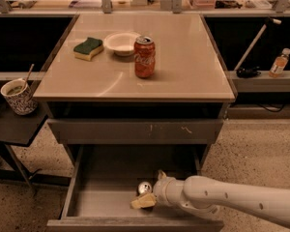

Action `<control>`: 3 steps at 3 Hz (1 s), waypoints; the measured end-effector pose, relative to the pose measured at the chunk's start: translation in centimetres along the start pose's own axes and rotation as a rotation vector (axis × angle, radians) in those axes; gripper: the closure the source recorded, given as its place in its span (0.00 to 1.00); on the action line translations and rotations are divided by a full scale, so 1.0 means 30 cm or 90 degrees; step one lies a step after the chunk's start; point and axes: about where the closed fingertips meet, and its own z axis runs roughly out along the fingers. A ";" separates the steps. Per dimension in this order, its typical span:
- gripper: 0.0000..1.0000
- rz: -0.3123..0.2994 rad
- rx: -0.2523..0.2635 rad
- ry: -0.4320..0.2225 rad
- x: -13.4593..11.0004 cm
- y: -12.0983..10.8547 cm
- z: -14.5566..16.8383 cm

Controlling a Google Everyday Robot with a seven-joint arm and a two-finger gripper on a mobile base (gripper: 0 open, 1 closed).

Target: Pick orange can from middle drawer and place on counter

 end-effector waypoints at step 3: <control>0.61 0.000 0.000 0.000 0.000 0.000 0.000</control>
Offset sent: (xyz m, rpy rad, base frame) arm 0.0000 0.0000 0.0000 0.0000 0.0000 0.0000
